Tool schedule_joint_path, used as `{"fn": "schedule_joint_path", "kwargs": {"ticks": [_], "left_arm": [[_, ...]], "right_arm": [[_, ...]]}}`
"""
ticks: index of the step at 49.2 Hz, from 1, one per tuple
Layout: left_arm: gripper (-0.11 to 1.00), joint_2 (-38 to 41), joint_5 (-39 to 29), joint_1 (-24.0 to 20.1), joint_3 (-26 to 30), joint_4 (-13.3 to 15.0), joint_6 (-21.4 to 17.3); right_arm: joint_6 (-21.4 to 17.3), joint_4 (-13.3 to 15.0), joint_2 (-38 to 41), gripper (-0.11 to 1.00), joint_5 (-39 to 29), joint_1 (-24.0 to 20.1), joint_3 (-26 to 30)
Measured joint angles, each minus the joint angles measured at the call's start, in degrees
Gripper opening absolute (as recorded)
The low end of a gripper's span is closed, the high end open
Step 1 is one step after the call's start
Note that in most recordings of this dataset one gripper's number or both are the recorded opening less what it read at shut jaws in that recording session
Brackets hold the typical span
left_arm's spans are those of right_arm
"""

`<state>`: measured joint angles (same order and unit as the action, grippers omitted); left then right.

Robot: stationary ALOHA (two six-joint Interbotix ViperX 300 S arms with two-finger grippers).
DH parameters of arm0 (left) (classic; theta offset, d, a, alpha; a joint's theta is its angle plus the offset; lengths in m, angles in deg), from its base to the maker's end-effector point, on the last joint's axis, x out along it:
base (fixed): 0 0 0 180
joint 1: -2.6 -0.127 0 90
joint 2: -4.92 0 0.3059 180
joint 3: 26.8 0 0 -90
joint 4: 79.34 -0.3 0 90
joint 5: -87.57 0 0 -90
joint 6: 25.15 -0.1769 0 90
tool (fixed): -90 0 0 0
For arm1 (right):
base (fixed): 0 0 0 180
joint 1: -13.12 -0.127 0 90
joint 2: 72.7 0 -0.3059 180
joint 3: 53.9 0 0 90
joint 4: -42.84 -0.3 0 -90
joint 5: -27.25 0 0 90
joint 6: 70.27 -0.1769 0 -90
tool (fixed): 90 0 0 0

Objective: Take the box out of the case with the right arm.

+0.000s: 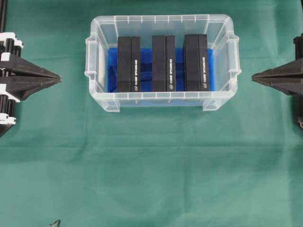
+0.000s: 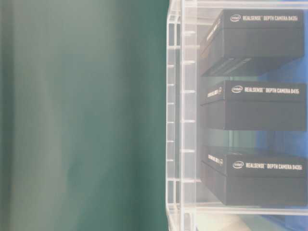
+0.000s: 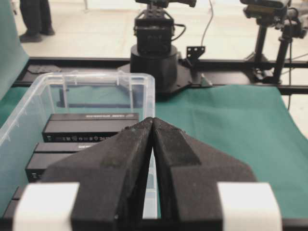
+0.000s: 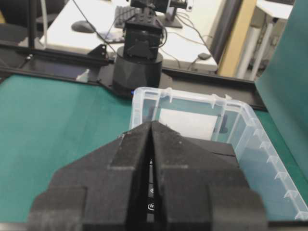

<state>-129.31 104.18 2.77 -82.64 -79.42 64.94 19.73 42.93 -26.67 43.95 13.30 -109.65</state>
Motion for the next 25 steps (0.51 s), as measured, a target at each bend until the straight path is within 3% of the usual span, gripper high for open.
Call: {"fn": "schedule_joint_path", "kwargs": {"ticks": [14, 25], "left_arm": [[0.02, 0.1, -4.7, -0.4, 2.0, -0.8, 0.2], [0.02, -1.1, -9.9, -0.4, 4.7, -0.8, 1.8]], "right_arm": [[-2.3, 0.1, 1.6, 0.01, -6.2, 0.0, 2.5], [-3.0, 0.0, 1.4, 0.01, -13.5, 0.0, 8.2]]}}
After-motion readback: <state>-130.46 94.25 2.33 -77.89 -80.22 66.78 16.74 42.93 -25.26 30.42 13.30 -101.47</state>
